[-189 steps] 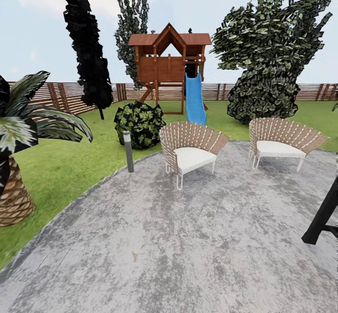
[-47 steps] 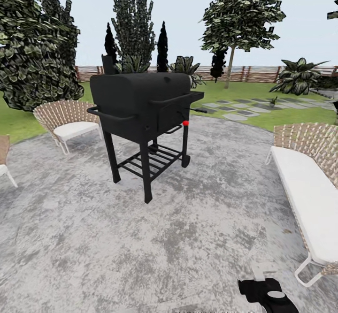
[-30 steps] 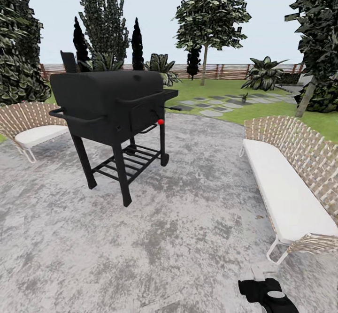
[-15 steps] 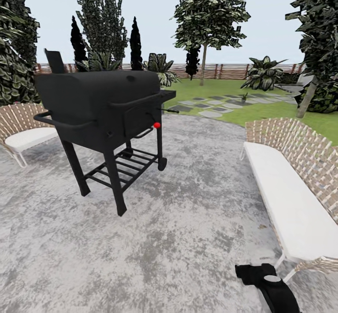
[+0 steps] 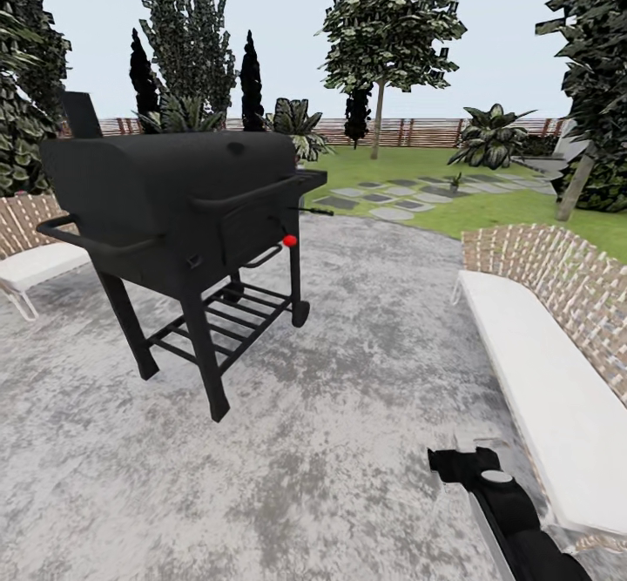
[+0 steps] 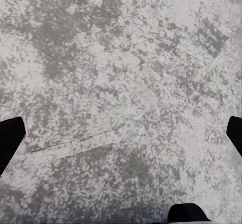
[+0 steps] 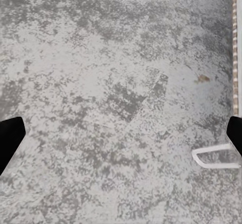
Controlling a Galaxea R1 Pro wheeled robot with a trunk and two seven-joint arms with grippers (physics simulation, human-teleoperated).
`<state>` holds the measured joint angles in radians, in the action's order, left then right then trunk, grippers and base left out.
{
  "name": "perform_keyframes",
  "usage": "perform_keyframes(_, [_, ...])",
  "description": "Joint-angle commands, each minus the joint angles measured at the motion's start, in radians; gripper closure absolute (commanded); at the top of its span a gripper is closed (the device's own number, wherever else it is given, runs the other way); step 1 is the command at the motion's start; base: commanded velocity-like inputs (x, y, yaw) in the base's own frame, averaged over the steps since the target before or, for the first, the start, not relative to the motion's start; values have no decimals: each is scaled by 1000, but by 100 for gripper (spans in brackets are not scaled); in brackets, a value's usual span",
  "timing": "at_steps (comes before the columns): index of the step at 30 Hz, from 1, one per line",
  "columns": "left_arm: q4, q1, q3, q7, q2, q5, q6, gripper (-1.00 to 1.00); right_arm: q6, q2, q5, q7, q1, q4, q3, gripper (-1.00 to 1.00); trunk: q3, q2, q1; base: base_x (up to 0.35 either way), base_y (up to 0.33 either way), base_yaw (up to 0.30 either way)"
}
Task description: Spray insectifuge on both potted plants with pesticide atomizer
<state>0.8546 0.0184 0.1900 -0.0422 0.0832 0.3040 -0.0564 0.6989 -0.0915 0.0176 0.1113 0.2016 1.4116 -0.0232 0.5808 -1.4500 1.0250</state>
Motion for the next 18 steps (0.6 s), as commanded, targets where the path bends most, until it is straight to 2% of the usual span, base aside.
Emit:
perform_keyframes(1, [0, 0, 0, 1, 0, 0, -2, -100, -4, -1, 0, 1, 0, 2, 0, -100, 0, 0, 0, 313, 0, 0])
perform_keyframes(6, [13, -10, 0, -4, -6, 0, -22, -100, -3, -4, 2, 6, 1, 5, 8, -100, 0, 0, 0, 313, 0, -6])
perform_keyframes(7, [26, -24, 0, -4, -8, 0, -44, -100, -1, -5, 2, 6, 1, 6, 8, -100, 0, 0, 0, 313, 0, -88])
perform_keyframes(10, [71, -97, 0, 3, -8, -2, -221, -100, 12, -5, 2, 5, 1, 7, 9, -100, 0, 0, 0, 313, -8, -219])
perform_keyframes(11, [82, -171, 0, 7, -6, -2, -347, -100, 37, -5, 2, 3, 1, 8, 9, -100, 0, 0, 0, 316, -1, -285])
perform_keyframes(15, [68, -190, 2, 10, -3, -1, -373, -100, 45, -5, 2, 2, 1, 10, 8, -100, 0, 0, 0, 317, 0, -290])
perform_keyframes(18, [40, -194, 0, 11, -4, 1, -377, -100, 69, 10, 2, 5, 1, 9, 4, -100, 0, 0, 0, 317, 0, -294])
